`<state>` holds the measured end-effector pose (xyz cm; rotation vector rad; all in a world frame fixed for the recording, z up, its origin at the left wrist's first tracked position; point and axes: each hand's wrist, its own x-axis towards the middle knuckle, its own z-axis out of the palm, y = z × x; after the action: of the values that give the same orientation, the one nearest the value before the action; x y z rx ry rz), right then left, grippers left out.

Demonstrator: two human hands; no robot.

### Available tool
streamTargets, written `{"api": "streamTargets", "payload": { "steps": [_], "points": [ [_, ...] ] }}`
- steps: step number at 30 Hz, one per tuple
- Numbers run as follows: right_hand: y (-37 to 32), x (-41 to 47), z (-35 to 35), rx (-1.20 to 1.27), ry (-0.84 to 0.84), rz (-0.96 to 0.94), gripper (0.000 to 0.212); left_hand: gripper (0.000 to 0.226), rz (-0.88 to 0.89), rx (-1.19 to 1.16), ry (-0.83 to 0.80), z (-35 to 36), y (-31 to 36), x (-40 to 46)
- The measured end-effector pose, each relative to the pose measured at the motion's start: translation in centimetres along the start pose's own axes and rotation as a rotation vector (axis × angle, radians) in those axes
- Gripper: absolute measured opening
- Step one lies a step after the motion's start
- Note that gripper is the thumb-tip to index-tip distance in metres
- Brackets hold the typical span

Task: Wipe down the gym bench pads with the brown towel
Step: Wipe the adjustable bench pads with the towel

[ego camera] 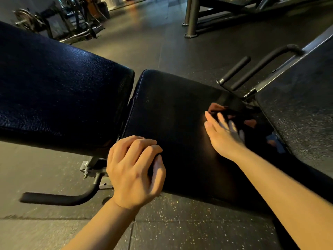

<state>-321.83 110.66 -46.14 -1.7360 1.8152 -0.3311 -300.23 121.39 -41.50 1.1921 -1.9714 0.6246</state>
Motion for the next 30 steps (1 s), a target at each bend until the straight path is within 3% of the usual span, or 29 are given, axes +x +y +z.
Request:
{"api": "streamTargets", "payload": {
  "steps": [5,9,11,14,19,20,23,24,27,29,30],
  "points": [
    [-2.6,-2.7,-0.5,0.197,0.026,-0.214,0.052,0.032,0.043,0.033,-0.046,-0.2,-0.3,0.5],
    [-2.7,-4.8,-1.3,0.433,-0.096,-0.479,0.047,0.029,0.166,0.079,-0.15,-0.9,-1.0,0.5],
    [-1.3,-3.5,-2.0,0.516,-0.032,-0.472,0.044,0.032,0.246,0.073,-0.214,-1.4,-1.5,0.6],
    [2.9,-1.2,-1.6,0.23,0.144,-0.366,0.045,0.035,0.297,0.071,-0.267,-1.6,-1.6,0.7],
    [5.7,-0.9,0.7,0.04,0.083,-0.21,0.05,0.028,0.252,0.054,-0.209,-1.4,-1.2,0.7],
    [5.4,-1.4,0.8,0.004,0.074,-0.203,0.054,0.027,0.246,0.051,-0.198,-1.4,-1.2,0.7],
    [4.4,-3.9,0.9,-0.082,0.077,-0.292,0.105,0.026,0.249,0.031,-0.157,-1.3,-1.1,0.6],
    [3.8,-5.1,0.9,-0.105,0.074,-0.336,0.112,0.027,0.254,0.025,-0.147,-1.2,-1.2,0.7],
    [1.5,-9.1,1.5,-0.008,-0.062,-0.346,0.099,0.026,0.264,0.026,-0.15,-1.2,-1.3,1.0],
    [-0.3,-11.5,2.0,0.123,-0.24,-0.312,0.119,0.026,0.263,0.021,-0.155,-1.2,-1.4,0.9],
    [-0.9,-11.9,2.3,0.103,-0.26,-0.343,0.117,0.026,0.269,0.014,-0.153,-1.3,-1.5,0.8]
  ]
}}
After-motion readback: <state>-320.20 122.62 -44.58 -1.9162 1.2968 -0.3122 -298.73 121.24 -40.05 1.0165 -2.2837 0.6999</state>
